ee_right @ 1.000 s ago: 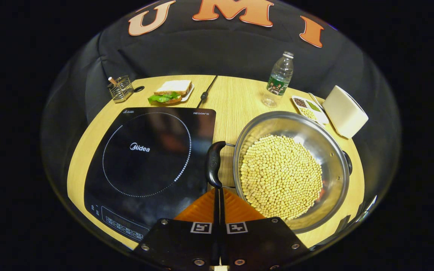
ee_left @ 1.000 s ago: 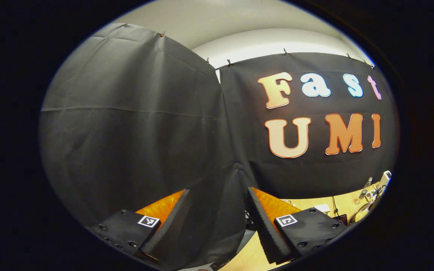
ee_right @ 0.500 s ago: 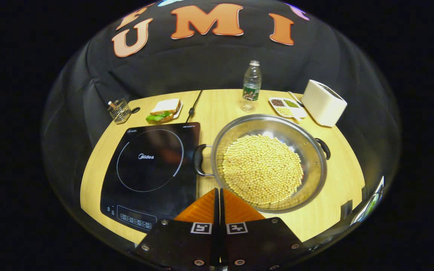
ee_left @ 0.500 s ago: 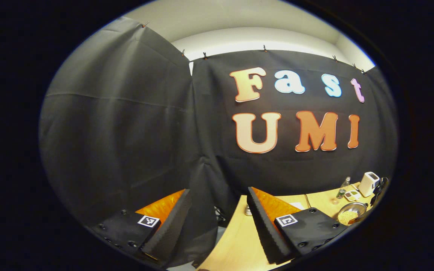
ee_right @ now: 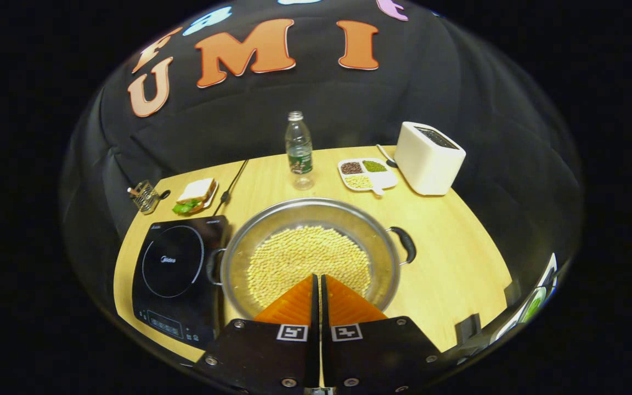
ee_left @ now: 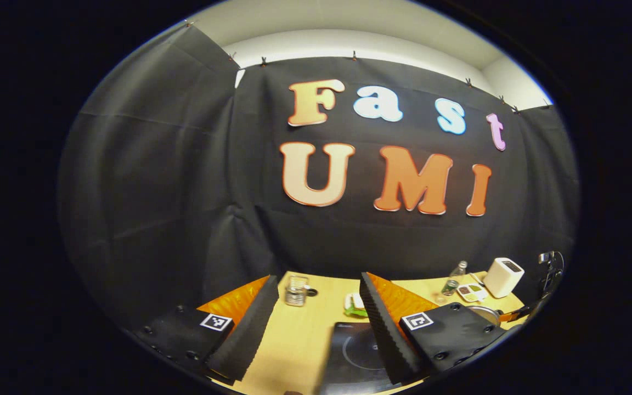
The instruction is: First push the handle of the pot to place it horizontally, then grasp the pot with both hands and set it on the induction cooktop.
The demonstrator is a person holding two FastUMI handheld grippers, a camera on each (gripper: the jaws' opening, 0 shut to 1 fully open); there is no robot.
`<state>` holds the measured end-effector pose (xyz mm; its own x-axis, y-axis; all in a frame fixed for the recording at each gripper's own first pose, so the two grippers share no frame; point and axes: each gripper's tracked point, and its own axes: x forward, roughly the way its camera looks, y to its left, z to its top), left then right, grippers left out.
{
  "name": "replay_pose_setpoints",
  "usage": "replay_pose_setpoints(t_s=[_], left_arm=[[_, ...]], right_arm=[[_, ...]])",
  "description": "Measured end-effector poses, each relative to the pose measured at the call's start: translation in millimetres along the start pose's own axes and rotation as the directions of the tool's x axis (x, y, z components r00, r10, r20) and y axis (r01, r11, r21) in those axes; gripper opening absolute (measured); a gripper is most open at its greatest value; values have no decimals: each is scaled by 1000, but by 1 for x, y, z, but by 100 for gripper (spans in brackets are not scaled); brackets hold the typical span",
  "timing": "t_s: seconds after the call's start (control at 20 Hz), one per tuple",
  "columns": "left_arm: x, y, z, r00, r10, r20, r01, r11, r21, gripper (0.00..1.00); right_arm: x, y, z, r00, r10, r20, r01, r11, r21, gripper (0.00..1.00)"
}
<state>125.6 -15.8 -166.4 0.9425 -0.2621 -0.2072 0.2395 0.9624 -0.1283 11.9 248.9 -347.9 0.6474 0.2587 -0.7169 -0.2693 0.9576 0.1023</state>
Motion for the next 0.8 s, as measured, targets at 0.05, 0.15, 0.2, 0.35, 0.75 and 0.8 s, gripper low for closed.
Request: replay_pose_setpoints(t_s=[0.05, 0.15, 0.2, 0.35, 0.75, 0.8], left_arm=[[9, -18, -12, 1000, -15, -15, 15, 1000, 3, 96], [24, -54, -38, 997, -37, -61, 38, 999, 5, 96], [29, -71, -54, 994, -51, -98, 52, 999, 5, 97], [46, -120, -99, 977, -85, -197, 85, 996, -4, 97], [66, -216, -214, 873, -170, -457, 171, 985, -39, 98], [66, -226, -223, 856, -180, -485, 181, 982, -46, 98]], right_arm=[[7, -12, 3, 1000, -3, -6, 3, 1000, 0, 2], [18, -34, 9, 1000, -16, -7, 16, 1000, -2, 12], [23, -45, 11, 1000, -23, -10, 23, 1000, -2, 16], [38, -70, 12, 999, -33, -26, 33, 999, -21, 39], [79, -97, 5, 995, -6, -102, 0, 998, -61, 96], [83, -98, 5, 994, -2, -110, -4, 998, -57, 96]])
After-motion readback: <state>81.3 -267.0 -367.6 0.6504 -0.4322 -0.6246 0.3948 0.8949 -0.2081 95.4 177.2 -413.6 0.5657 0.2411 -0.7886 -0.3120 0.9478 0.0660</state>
